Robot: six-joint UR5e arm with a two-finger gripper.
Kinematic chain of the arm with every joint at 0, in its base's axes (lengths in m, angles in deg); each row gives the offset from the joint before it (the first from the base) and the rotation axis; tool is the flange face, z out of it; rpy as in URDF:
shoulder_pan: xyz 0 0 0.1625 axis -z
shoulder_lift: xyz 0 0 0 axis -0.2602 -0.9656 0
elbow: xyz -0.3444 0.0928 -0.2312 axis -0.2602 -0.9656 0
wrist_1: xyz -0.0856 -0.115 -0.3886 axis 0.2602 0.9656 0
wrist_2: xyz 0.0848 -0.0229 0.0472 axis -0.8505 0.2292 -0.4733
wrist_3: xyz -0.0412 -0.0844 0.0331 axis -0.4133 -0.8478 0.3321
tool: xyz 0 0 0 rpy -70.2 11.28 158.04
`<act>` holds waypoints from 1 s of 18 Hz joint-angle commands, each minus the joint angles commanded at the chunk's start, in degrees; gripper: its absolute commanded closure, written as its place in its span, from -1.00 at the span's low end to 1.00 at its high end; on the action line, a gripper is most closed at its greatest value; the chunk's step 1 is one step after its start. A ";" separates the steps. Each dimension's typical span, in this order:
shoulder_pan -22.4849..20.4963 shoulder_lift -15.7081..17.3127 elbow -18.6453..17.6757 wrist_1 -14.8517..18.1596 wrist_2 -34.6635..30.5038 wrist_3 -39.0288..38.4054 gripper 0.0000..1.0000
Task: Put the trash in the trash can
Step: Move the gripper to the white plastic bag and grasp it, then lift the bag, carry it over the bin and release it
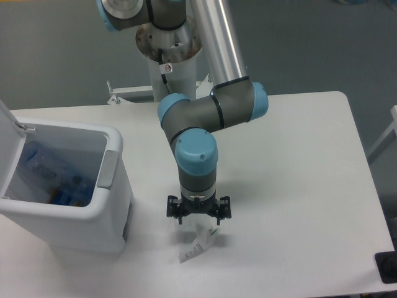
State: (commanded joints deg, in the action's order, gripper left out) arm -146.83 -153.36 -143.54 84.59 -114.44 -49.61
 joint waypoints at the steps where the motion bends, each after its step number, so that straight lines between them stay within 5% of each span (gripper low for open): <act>1: 0.00 -0.18 0.00 0.09 -0.09 -0.09 -0.68; 3: 0.09 -0.53 0.09 0.17 -0.96 -0.09 -0.53; 10: 0.44 -0.44 0.35 0.26 -1.76 -0.79 1.00; 18: 0.27 0.52 1.66 0.26 0.17 -0.88 1.00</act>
State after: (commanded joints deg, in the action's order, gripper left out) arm -146.57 -152.83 -141.87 84.85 -114.27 -50.49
